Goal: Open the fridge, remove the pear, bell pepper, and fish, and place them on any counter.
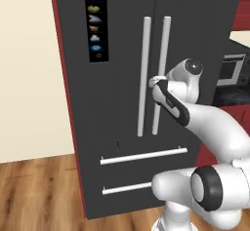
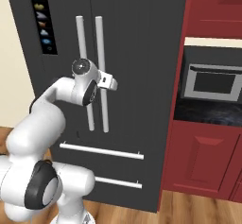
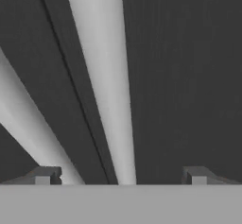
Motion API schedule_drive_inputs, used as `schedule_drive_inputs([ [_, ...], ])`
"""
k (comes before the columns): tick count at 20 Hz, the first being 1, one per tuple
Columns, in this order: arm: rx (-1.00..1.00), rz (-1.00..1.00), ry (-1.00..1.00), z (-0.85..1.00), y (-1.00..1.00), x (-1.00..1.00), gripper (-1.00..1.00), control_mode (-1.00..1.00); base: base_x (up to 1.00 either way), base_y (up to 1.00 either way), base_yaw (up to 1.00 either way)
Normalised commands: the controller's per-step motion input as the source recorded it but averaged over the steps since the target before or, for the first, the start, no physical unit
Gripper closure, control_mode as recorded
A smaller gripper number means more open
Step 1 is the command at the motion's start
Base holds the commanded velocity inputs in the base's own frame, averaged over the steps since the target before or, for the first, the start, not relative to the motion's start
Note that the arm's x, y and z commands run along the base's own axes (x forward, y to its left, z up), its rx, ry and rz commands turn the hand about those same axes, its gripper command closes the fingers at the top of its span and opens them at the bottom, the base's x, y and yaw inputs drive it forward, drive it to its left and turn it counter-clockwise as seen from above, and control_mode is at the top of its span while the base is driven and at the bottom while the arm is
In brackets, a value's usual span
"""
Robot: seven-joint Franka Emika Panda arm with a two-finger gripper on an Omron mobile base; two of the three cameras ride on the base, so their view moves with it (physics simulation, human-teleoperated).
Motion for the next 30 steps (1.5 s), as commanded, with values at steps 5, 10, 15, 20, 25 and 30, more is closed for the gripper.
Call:
schedule_drive_inputs([
  [5, 0.02, 0.0, -0.08, -0.01, 0.0, 0.6, -1.0, -1.0, 0.0, 0.0, 0.0],
  [10, 0.02, 0.0, -0.03, -0.01, 0.0, 0.59, -1.0, -1.0, 0.0, 0.0, 0.0],
  [15, 0.02, 0.0, 0.0, -0.15, 0.0, 0.72, -1.0, -1.0, 0.0, 0.0, 0.0],
  [20, 0.0, 0.0, 0.01, -0.15, 0.01, 0.57, 1.0, -1.0, 0.0, 0.0, 0.0],
  [25, 0.0, 0.0, 0.0, 0.0, 0.0, -0.01, 1.0, -1.0, 0.0, 0.0, 0.0],
  [30, 0.0, -0.01, -0.03, 0.0, -0.17, -0.83, 1.0, -1.0, 0.0, 0.0, 0.0],
])
